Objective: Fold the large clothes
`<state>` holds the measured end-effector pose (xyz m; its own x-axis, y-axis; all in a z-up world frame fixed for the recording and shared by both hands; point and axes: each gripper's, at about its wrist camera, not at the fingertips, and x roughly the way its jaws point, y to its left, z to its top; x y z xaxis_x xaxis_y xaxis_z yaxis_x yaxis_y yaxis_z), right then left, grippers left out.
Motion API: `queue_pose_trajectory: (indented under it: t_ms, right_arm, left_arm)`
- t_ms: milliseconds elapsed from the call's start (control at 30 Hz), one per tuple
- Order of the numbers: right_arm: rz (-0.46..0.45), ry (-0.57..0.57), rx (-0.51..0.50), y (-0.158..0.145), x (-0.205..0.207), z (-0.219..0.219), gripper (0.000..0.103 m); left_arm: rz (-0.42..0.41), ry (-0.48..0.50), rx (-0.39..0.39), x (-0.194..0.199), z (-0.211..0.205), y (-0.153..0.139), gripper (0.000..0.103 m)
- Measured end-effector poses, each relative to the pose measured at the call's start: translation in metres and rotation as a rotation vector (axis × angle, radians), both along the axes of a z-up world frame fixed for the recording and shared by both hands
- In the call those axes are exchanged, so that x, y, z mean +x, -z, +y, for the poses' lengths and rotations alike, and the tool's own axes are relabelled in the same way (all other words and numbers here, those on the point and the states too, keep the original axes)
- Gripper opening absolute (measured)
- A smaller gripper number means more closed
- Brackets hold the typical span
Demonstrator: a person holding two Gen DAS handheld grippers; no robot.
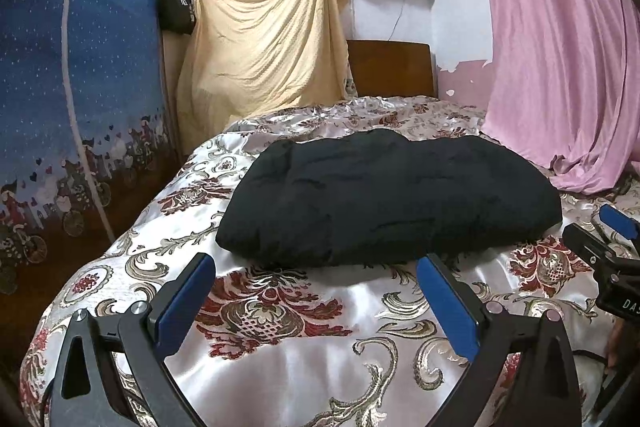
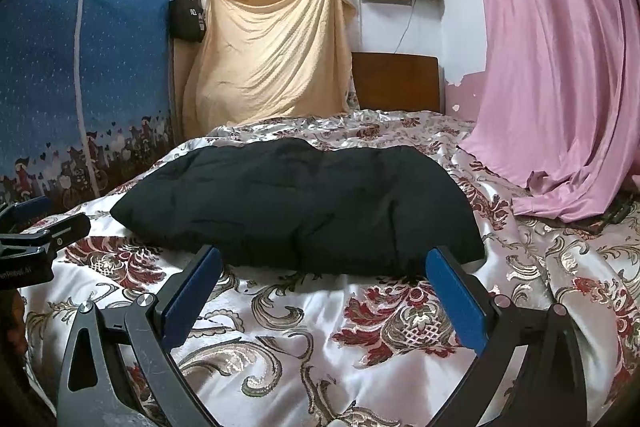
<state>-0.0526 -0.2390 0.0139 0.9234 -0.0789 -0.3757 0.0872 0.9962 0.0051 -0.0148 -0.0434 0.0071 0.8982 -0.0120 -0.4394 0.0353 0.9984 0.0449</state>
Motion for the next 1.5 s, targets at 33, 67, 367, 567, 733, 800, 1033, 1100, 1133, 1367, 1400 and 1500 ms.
queue_pose_trajectory:
  t_ms: [33,67,367,567,733,800,1033,1100,1133,1367,1400,1500]
  right_arm:
    - [0.001,0.001,0.002,0.0,0.0002,0.0002,0.101]
    - [0.003,0.001,0.005,0.0003,0.0004,-0.0004,0.101]
    - [0.021,0.0,0.004,0.0038,0.0036,-0.0001,0.101]
    - [0.023,0.001,0.008,0.0047,0.0047,-0.002,0.101]
    - [0.022,0.001,0.007,0.0049,0.0044,-0.002,0.101]
    - [0.022,0.001,0.007,0.0051,0.0046,-0.002,0.101]
    - [0.027,0.001,0.006,0.0063,0.0047,-0.0014,0.101]
    - [0.029,0.0,0.005,0.0073,0.0048,-0.0012,0.101]
    - [0.03,-0.001,0.004,0.0076,0.0045,-0.0012,0.101]
    - [0.03,0.0,0.005,0.0074,0.0052,-0.0003,0.101]
    - [0.031,0.0,0.005,0.0076,0.0051,0.0,0.101]
    - [0.031,0.0,0.004,0.0074,0.0053,-0.0001,0.101]
  left_arm:
    - [-0.004,0.001,0.001,-0.0006,0.0,0.0004,0.102]
    - [-0.006,0.002,0.0,-0.001,0.0006,0.0004,0.102]
    - [-0.02,0.009,-0.01,-0.0041,0.0034,0.0002,0.102]
    - [-0.009,0.016,-0.002,-0.0036,0.0019,0.0024,0.102]
    - [-0.01,0.017,0.003,-0.0039,0.0009,0.003,0.102]
    - [-0.013,0.019,0.007,-0.004,0.0005,0.0034,0.102]
    - [-0.014,0.024,0.01,-0.0046,0.0,0.0049,0.102]
    - [-0.014,0.024,0.009,-0.0045,0.0,0.0046,0.102]
    - [-0.014,0.024,0.01,-0.0045,0.0,0.0046,0.102]
    - [-0.017,0.024,0.011,-0.0049,0.0006,0.0047,0.103]
    - [-0.017,0.023,0.011,-0.0048,0.0004,0.0046,0.103]
    - [-0.018,0.023,0.012,-0.005,0.0,0.0047,0.103]
